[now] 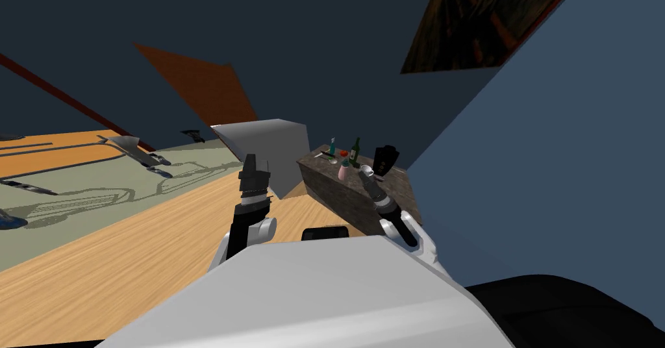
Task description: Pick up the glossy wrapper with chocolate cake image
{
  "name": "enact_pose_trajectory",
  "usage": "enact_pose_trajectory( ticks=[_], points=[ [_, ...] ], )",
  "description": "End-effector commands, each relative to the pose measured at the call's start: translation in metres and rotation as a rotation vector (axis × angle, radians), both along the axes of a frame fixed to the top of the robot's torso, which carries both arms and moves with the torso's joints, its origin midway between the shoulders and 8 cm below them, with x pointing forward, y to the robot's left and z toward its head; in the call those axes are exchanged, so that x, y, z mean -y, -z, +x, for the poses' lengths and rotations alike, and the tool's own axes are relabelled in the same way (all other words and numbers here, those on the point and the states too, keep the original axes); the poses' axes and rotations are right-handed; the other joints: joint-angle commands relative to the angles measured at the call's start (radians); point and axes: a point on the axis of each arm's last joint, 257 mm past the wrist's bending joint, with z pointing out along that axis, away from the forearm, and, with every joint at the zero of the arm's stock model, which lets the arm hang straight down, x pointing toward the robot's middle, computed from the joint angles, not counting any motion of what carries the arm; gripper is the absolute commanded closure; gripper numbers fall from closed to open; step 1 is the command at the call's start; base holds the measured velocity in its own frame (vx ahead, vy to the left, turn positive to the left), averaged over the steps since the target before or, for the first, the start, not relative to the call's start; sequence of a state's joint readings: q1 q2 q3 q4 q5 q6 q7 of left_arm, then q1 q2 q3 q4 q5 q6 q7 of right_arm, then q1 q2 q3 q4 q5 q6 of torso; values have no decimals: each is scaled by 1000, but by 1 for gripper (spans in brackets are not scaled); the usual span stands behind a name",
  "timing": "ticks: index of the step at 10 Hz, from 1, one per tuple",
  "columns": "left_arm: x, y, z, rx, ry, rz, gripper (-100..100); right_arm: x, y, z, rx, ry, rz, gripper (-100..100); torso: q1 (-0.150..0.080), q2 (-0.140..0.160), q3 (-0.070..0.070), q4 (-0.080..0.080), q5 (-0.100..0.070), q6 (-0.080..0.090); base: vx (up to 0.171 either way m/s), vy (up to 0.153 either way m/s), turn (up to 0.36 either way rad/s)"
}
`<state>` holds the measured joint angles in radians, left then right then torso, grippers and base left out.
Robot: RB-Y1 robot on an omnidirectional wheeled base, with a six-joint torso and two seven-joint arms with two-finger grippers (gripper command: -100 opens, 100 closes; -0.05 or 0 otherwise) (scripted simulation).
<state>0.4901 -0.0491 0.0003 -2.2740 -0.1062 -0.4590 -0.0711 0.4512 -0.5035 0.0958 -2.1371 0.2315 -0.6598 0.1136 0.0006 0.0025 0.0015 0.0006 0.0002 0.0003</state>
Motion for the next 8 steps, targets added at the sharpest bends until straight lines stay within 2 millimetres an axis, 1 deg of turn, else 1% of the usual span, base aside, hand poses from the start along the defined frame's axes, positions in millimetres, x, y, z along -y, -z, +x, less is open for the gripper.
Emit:
enact_pose_trajectory(
  ticks=[1, 2, 3, 4, 5, 7, 8],
  points=[
    [0, 0, 0, 0, 0, 0, 0, 1, 22, -3, -17, -23, -69, -100, 0, 0, 0, 0, 0, 0, -38, 37, 112],
    [0, 0, 0, 0, 0, 0, 0, 0, 24, -4, -21, -34, -95, -100, 1, 0, 0, 0, 0, 0, -31, 31, 61],
    [0, 0, 0, 0, 0, 0, 0, 1, 42, -5, -37, -49, -145, -100, 1, 0, 0, 0, 0, 0, -44, 39, 138],
    [0, 0, 0, 0, 0, 0, 0, 1, 44, -6, -41, -60, -170, -100, 1, 0, 0, 0, 0, 0, -47, 27, 81],
    [0, 0, 0, 0, 0, 0, 0, 4, 63, -8, -60, -75, -219, -100, 0, 1, 0, 0, 0, 0, -51, 32, 116],
    [0, 0, 0, 0, 0, 0, 0, 5, 66, -10, -66, -90, -254, -100, 0, 0, 0, 0, 0, 0, -26, 19, 29],
    [0, 0, 0, 0, 0, 0, 0, 10, 86, -12, -89, -106, -310, -100, -1, -1, 0, 0, 0, 0, -24, 26, 152]
  ],
)
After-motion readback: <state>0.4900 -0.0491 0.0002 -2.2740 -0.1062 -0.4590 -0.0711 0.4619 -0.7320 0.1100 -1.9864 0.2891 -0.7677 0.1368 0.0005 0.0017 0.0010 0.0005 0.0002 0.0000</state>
